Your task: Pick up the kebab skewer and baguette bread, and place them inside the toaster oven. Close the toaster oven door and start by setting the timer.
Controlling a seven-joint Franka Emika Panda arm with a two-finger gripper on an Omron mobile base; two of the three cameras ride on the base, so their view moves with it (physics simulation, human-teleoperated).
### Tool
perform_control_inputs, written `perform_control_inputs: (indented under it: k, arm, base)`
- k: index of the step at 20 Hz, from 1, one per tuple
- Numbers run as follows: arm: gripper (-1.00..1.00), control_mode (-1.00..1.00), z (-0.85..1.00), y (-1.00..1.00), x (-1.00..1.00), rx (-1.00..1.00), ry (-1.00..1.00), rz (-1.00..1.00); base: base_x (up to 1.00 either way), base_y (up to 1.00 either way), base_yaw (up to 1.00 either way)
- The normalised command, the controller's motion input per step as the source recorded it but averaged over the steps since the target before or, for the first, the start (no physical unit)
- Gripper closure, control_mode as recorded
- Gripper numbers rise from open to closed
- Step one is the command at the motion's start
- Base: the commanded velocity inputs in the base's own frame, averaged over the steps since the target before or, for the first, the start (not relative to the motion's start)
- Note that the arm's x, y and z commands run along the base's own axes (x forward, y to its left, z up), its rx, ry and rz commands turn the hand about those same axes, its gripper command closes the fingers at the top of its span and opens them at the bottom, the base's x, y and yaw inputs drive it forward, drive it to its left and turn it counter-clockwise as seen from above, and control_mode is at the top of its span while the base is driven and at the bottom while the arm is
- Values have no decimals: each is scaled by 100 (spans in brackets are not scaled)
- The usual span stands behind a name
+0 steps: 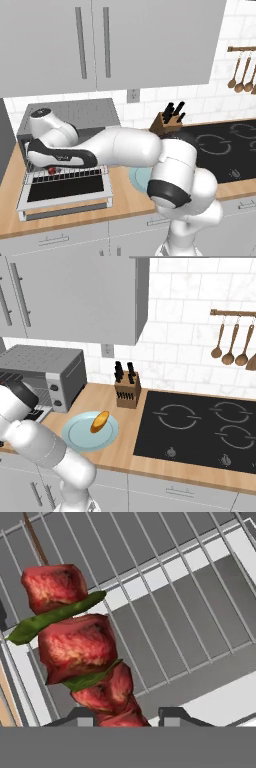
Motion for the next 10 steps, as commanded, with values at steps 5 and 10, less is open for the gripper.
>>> perform_control_inputs:
  k: [5,10]
  arm:
    - [100,-100,-10,0,31,0,-2,-3]
    - [100,-100,-28,1,10,0,0,-4]
  base:
    - [0,0,0]
    - [0,0,0]
